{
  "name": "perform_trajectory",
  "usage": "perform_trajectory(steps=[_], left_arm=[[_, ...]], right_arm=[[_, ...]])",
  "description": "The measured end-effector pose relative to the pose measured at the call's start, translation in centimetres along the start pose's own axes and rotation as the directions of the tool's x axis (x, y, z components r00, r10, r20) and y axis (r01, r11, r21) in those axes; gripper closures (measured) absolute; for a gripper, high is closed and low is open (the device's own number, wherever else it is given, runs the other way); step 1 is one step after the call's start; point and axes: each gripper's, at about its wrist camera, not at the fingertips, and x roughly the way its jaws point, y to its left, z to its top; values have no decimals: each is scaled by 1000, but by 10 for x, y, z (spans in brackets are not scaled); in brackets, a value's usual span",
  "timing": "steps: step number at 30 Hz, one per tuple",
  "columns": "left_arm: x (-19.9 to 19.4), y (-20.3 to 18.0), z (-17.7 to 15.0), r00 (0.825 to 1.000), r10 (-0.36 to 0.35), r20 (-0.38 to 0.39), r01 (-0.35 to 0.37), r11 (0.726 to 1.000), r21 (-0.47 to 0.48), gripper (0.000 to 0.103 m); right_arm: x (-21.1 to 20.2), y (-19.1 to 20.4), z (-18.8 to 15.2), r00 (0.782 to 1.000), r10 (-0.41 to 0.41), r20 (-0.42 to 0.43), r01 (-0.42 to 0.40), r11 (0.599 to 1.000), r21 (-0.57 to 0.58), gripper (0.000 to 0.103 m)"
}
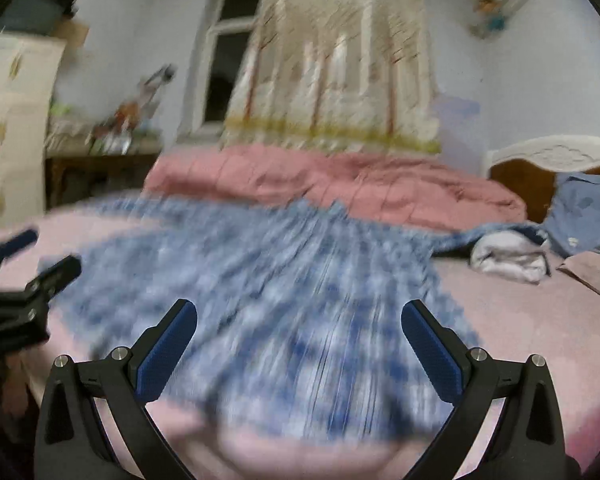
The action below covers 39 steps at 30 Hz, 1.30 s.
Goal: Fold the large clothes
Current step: 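Grasp the plaid shirt hem with the left gripper while the right gripper grasps it too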
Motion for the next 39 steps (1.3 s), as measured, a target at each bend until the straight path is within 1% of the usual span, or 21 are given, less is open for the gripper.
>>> perform_trajectory(steps=[4, 5, 7, 11, 14, 16, 18, 19, 21, 22, 23, 24, 25, 26, 28, 30, 31, 33, 34, 36, 39], left_arm=[[12, -4, -27, 986, 35, -163, -13, 992, 129, 2], [17, -4, -31, 980, 44, -194, -15, 989, 147, 2], [26, -6, -37, 973, 43, -226, -8, 988, 154, 3], [30, -9, -40, 969, 50, -243, -5, 984, 180, 3], [33, -8, -39, 967, 42, -252, 7, 982, 189, 4], [45, -9, -32, 969, 66, -236, -13, 975, 220, 4], [58, -6, -24, 967, 86, -240, -28, 971, 236, 7], [60, -3, -23, 965, 96, -242, -38, 972, 232, 13], [67, 7, -23, 956, 159, -245, -98, 964, 246, 25], [70, 14, -24, 952, 179, -249, -116, 962, 246, 38], [74, 22, -25, 947, 184, -264, -125, 966, 225, 55], [78, 28, -25, 943, 176, -281, -123, 973, 197, 70], [80, 33, -24, 940, 170, -296, -120, 976, 180, 100], [81, 37, -20, 941, 161, -297, -114, 979, 172, 100], [75, 38, -6, 955, 177, -240, -137, 975, 176, 100], [70, 35, 13, 969, 172, -177, -135, 970, 202, 100], [70, 31, 23, 972, 183, -146, -145, 960, 238, 100], [81, 25, 42, 970, 219, -108, -177, 935, 306, 100], [89, 24, 50, 969, 224, -107, -179, 929, 323, 100], [116, 26, 67, 967, 212, -143, -155, 931, 329, 100], [166, 33, 81, 951, 164, -260, -80, 948, 307, 100]], right_arm=[[7, 11, -28, 989, 21, -145, -47, 982, -183, 0], [10, 14, -34, 984, 0, -179, -43, 972, -232, 0], [16, 16, -44, 979, -27, -203, -29, 963, -267, 0], [21, 10, -50, 973, -8, -233, -42, 977, -208, 0], [27, 2, -49, 972, -66, -226, 30, 987, -157, 0], [36, -3, -49, 969, -127, -214, 95, 984, -152, 0], [44, -8, -42, 964, -154, -215, 124, 981, -150, 2], [45, -9, -39, 964, -170, -205, 140, 978, -152, 14], [49, -14, -34, 955, -225, -194, 189, 964, -187, 35], [51, -18, -34, 948, -252, -193, 212, 955, -205, 45], [51, -24, -34, 945, -262, -198, 221, 953, -208, 53], [53, -30, -33, 943, -264, -204, 224, 954, -199, 76], [54, -38, -32, 940, -263, -217, 226, 957, -184, 97], [55, -48, -30, 941, -239, -240, 206, 966, -153, 97], [57, -64, -21, 953, -148, -263, 132, 988, -79, 98], [58, -74, -7, 963, -117, -241, 107, 993, -56, 98], [59, -78, 3, 968, -115, -222, 105, 993, -56, 98], [66, -85, 25, 974, -84, -209, 77, 996, -41, 98], [73, -88, 34, 975, -69, -212, 63, 997, -35, 98], [94, -93, 54, 972, -53, -229, 44, 998, -43, 98], [138, -102, 71, 953, -39, -301, 22, 998, -60, 98]])
